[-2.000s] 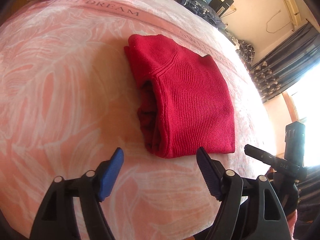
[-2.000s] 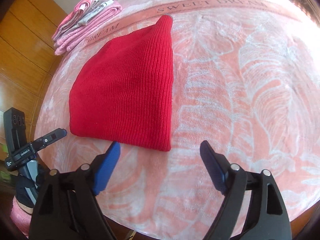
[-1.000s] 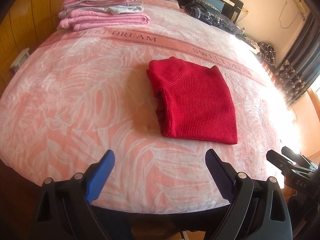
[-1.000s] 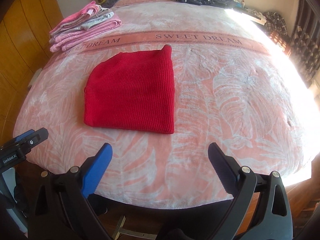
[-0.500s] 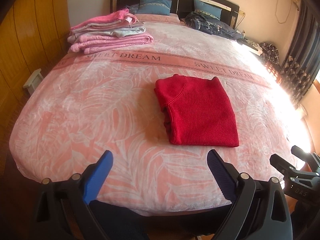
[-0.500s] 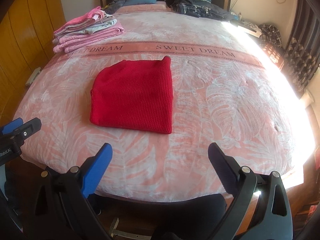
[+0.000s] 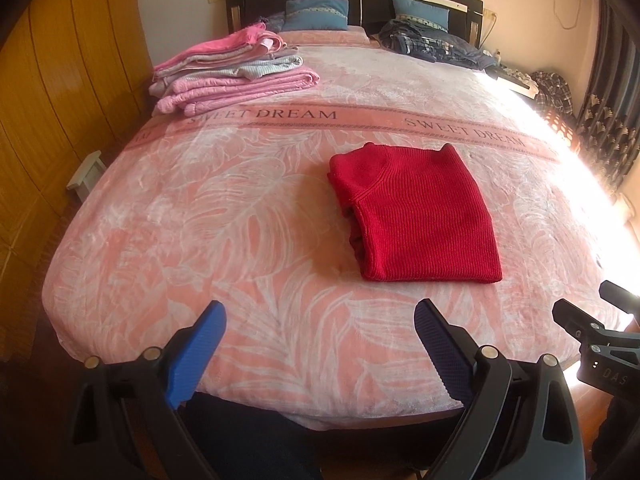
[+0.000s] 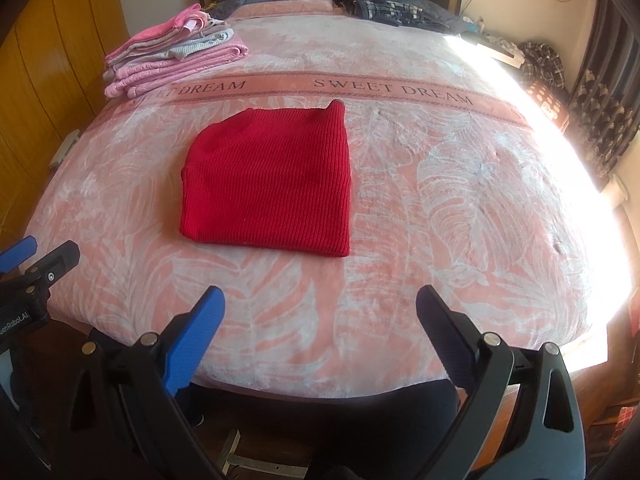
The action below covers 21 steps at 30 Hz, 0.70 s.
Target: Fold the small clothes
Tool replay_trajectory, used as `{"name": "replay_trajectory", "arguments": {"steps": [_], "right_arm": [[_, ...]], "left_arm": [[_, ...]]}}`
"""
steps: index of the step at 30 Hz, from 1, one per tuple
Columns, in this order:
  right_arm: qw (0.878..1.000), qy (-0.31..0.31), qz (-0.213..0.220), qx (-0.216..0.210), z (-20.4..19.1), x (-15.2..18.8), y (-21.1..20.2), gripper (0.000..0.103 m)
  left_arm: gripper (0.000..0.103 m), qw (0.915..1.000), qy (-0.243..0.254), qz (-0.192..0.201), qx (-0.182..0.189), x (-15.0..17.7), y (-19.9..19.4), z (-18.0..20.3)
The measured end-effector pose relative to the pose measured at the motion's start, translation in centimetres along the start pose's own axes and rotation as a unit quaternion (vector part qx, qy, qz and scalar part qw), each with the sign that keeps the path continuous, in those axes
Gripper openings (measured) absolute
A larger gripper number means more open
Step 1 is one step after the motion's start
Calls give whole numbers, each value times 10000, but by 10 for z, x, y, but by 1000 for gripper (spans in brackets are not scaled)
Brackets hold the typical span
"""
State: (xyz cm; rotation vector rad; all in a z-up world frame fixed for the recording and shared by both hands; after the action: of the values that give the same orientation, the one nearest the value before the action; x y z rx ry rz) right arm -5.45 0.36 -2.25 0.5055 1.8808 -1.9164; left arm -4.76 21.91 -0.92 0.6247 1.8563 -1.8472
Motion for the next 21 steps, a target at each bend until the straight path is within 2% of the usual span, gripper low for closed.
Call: {"name": "replay_trajectory", "arguments": {"steps": [21], "right_arm": [[9998, -65, -56, 170, -4, -1, 13, 96]], "left_arm": [[96, 9999, 4, -51, -119, 0, 14, -4]]}}
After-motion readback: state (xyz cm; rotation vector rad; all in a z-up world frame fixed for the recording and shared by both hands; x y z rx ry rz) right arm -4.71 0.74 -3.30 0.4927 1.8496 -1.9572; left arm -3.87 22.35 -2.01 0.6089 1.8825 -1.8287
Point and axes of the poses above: each gripper's, at about its wrist camera, not at the fingertips, and y roughly the way its jaws point, z to its right, x to its underside, the point moved 1 cm from there along y, roughly the way its jaws point, and after that the axes turned 3 degrees about x, right-handed, at the moved point
